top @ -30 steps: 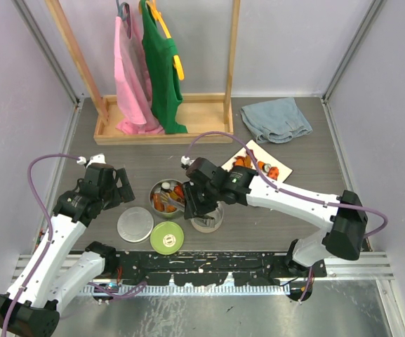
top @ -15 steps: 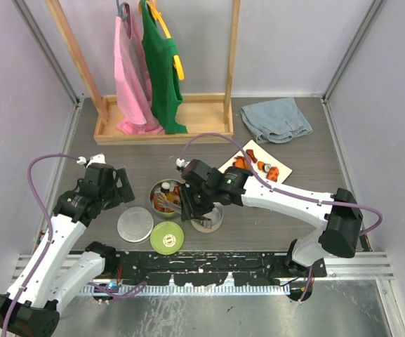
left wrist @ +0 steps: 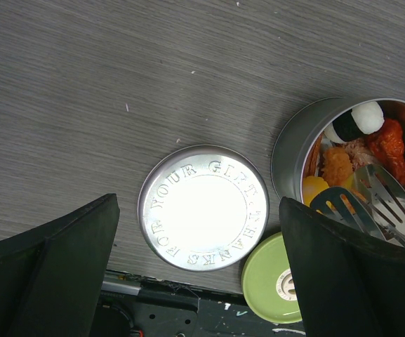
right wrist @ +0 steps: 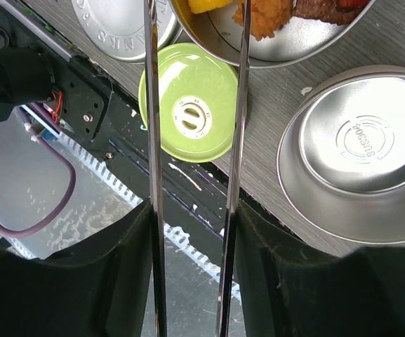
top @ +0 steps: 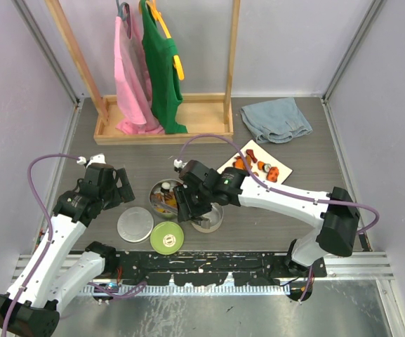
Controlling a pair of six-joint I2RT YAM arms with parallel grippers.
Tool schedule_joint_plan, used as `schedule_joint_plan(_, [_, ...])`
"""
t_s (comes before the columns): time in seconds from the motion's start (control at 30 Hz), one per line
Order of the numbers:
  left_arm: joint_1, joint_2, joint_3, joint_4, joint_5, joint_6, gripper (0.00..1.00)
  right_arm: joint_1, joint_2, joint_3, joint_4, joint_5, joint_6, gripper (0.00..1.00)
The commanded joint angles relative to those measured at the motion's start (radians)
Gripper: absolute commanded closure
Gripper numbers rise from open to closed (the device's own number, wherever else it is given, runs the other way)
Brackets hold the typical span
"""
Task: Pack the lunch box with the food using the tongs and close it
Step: Place the fake food in the packing box.
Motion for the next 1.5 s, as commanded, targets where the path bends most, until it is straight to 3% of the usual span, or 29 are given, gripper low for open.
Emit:
schedule_joint_plan(0.0, [0.003,-0.009,0.019,0.037,-0.009,0.002,0.02,0.006,-0.06,0.03,0.05,0.022,-0.006,0.49])
schedule_joint_plan(0.43, [0.004,-0.009,0.019,0.036,-0.008,0.002,0.02,-0.043,-0.223,0.041,-0.131,0.32,0.016,0.5])
schedule_joint_plan(0.63, [0.003,-0.009,0.019,0.036,-0.007,0.002,0.02,-0.196,-0.35,-0.038,-0.185,0.342,0.031,0.5])
schedule_joint_plan(0.87, [0.003,-0.007,0.019,0.037,-0.003,0.002,0.02,-0.405,-0.388,-0.078,-0.292,0.426,-0.03,0.49])
schedule_joint_plan(1.03, [0.003,-0.007,0.019,0.038,-0.003,0.002,0.02,-0.511,-0.377,-0.094,-0.297,0.41,-0.086,0.49])
schedule_joint_plan(1.47, [0.003,-0.001,0.019,0.038,-0.002,0.003,0.02,-0.601,-0.303,-0.163,-0.168,0.271,-0.14,0.49])
